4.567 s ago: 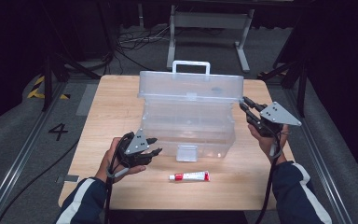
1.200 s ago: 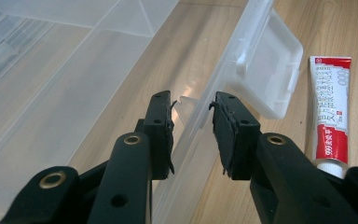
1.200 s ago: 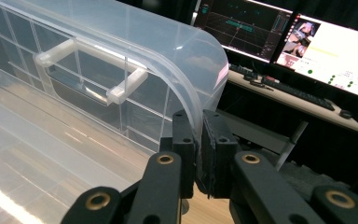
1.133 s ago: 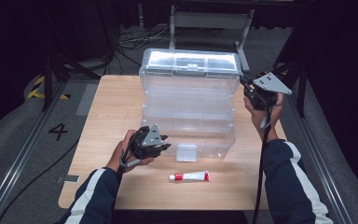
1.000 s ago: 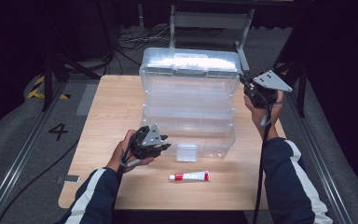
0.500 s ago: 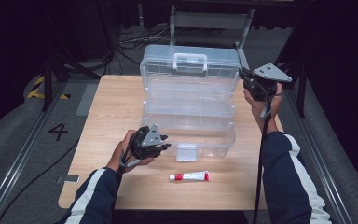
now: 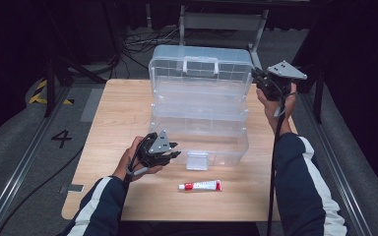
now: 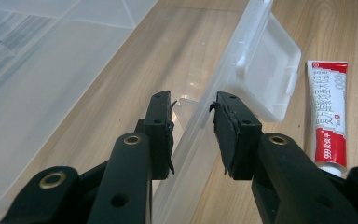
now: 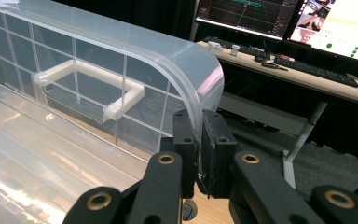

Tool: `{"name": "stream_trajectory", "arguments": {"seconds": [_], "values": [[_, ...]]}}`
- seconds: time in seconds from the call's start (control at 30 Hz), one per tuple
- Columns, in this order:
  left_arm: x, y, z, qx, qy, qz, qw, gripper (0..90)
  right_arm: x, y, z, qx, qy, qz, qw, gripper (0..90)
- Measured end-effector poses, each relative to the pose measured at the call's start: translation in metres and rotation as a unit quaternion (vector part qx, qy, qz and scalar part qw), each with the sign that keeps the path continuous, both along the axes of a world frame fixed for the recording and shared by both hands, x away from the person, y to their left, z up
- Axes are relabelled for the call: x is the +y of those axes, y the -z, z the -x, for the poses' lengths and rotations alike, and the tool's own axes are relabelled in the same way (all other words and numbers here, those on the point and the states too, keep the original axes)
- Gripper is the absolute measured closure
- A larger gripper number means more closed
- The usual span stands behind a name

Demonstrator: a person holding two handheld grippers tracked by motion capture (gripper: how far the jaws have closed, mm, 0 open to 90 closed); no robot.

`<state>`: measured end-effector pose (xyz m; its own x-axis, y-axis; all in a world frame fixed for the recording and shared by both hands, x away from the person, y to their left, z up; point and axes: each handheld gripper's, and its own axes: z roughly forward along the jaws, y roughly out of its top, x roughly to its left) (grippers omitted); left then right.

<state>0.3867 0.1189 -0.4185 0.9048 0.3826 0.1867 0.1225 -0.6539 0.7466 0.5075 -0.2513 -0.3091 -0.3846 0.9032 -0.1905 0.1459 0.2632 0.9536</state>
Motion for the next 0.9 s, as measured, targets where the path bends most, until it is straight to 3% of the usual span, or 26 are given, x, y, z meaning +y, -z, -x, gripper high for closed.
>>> {"name": "stream_trajectory", "arguments": {"seconds": [0.4,0.73,0.9], "values": [[0.001,0.001,-0.002,0.006,0.007,0.006,0.9999,68.0,0.0,-0.001,-0.012,0.011,0.002,-0.007,0.9999,85.3],[0.0,0.001,-0.002,0.006,0.007,0.003,1.0,67.5,0.002,-0.002,-0.013,0.011,0.007,0.001,0.9999,85.2],[-0.001,0.002,-0.002,0.007,0.006,0.003,1.0,66.8,0.001,-0.003,-0.016,0.019,0.006,-0.007,0.9998,85.3]]}}
